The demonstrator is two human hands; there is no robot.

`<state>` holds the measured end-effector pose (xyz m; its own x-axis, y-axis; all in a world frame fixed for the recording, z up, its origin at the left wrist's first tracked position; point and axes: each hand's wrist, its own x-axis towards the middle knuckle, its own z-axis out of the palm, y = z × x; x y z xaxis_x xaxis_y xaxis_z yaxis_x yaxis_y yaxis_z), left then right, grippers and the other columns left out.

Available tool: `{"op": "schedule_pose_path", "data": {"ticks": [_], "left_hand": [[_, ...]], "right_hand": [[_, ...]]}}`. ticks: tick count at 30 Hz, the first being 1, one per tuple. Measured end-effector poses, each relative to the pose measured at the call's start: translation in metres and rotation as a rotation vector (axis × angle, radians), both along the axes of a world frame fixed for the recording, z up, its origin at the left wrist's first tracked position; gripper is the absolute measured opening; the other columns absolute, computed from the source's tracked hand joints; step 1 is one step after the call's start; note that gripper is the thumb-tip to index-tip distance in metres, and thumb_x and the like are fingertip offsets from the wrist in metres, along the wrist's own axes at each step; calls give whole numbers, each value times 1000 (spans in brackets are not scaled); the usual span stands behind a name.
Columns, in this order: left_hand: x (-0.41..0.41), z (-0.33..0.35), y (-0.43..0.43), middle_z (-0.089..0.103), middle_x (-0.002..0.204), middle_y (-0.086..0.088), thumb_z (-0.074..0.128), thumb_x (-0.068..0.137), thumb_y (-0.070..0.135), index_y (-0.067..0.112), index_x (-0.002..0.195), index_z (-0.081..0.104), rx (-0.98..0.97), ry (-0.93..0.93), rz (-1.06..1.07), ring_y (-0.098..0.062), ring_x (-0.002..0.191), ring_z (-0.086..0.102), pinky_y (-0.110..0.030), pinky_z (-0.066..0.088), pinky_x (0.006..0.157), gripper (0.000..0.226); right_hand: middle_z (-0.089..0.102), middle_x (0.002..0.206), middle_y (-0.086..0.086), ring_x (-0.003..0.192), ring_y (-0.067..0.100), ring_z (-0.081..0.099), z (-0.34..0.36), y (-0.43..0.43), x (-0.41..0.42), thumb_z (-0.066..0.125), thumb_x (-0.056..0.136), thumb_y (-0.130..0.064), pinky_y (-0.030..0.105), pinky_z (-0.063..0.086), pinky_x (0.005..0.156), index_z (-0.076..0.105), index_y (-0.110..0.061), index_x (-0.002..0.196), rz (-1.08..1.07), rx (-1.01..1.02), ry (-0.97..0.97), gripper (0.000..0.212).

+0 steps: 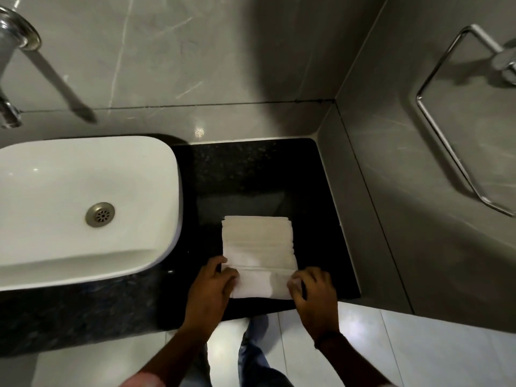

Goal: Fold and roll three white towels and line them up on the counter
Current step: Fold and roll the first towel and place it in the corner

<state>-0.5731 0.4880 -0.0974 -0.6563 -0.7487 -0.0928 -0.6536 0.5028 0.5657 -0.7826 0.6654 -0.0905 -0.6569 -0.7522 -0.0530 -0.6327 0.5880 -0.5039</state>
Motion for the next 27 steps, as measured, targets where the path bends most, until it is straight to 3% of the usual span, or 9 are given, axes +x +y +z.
{"op": "schedule_pose_path", "data": {"ticks": [2,5,9,14,16,18,21,24,27], "left_hand": [[10,-7,0,49,142,6,54,94,51,39,109,65,-205,-143,-178,-28,116,54,-44,47,90,23],[16,-4,-7,53,138,4,59,77,70,35,119,62,-295,-244,-372,-29,120,52,-47,35,94,54],[8,9,-30,66,116,7,61,75,46,31,113,66,-307,-245,-550,-23,110,64,-42,48,90,41],[-17,29,-68,64,120,15,65,89,46,46,126,45,356,-49,-149,-11,105,65,-30,54,92,41],[-31,30,-72,59,127,14,67,93,38,42,120,49,330,32,-41,-15,109,64,-33,54,93,33],[-40,29,-66,52,140,12,55,96,42,37,115,61,215,-23,-75,-21,116,64,-34,54,93,20],[-41,30,-60,45,155,8,31,92,61,35,120,69,97,-139,-142,-26,124,59,-39,54,96,54],[-29,25,-66,45,159,1,53,80,76,37,127,68,-150,-247,-354,-31,131,52,-48,52,101,63],[-29,26,-81,44,160,0,66,71,71,37,131,62,-257,-354,-543,-33,141,48,-56,47,106,69]], "right_hand": [[59,124,-11,110,25,55,-8,8,0,60,90,-46,42,45,89,65,-37,102,231,63,264,16],[61,134,-11,125,25,53,-13,18,-8,66,81,-61,47,38,99,66,-34,118,420,132,265,46],[66,127,-9,122,25,58,-3,10,-25,64,81,-47,43,39,100,60,-34,122,528,177,287,43],[56,125,-6,114,18,54,16,-31,-33,59,94,-45,37,54,96,49,-44,125,67,52,-345,33],[56,124,-4,110,18,58,17,-48,-35,63,97,-36,41,57,92,52,-35,121,-25,-41,-433,26],[57,123,1,108,25,56,11,-55,-36,63,98,-31,45,55,90,63,-25,107,24,-49,-168,11],[61,126,1,110,29,51,-2,-45,-38,59,92,-48,45,51,88,73,-29,100,217,-13,231,25],[56,130,-2,111,28,49,-9,-27,-45,63,76,-72,42,41,92,68,-30,121,418,76,331,61],[56,127,-2,107,29,58,-4,-31,-50,67,75,-59,40,39,89,63,-25,129,506,128,340,64]]}}
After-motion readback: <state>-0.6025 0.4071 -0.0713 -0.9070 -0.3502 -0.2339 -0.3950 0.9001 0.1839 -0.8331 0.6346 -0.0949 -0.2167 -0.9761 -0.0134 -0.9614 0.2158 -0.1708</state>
